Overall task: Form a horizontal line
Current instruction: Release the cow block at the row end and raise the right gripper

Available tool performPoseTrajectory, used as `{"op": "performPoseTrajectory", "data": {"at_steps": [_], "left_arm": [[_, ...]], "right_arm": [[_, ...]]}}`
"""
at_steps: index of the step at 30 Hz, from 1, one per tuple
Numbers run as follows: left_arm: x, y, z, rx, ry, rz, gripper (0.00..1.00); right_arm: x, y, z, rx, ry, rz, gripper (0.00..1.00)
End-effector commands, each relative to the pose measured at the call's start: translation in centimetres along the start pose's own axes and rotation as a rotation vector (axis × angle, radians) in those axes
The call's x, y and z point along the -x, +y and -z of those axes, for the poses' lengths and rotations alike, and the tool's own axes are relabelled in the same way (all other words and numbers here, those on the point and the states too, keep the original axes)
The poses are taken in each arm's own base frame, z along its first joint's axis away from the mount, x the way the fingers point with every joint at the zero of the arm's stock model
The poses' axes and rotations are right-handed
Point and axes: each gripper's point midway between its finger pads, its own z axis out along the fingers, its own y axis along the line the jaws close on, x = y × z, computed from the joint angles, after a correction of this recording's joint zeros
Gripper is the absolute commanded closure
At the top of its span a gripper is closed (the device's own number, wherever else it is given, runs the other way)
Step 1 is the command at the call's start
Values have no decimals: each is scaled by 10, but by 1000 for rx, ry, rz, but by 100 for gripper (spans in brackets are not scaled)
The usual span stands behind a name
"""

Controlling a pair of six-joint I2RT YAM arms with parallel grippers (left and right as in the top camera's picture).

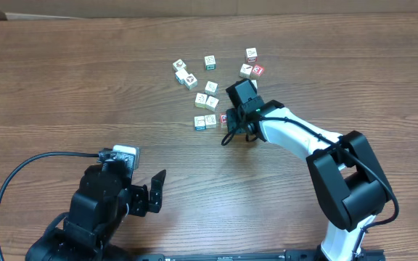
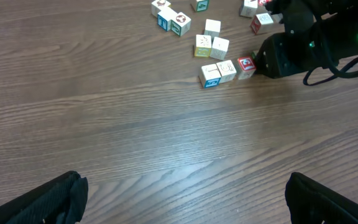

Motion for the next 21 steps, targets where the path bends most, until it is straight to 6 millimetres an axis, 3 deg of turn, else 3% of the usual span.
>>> {"op": "performPoseTrajectory", "data": {"at_steps": [1, 21], "left_arm": [[0, 1, 1, 7, -7, 10, 1], [0, 1, 1, 7, -7, 10, 1]], "right_arm": [[-3, 4, -2, -3, 1, 5, 70], [-7, 8, -1, -1, 8, 15, 69]]}}
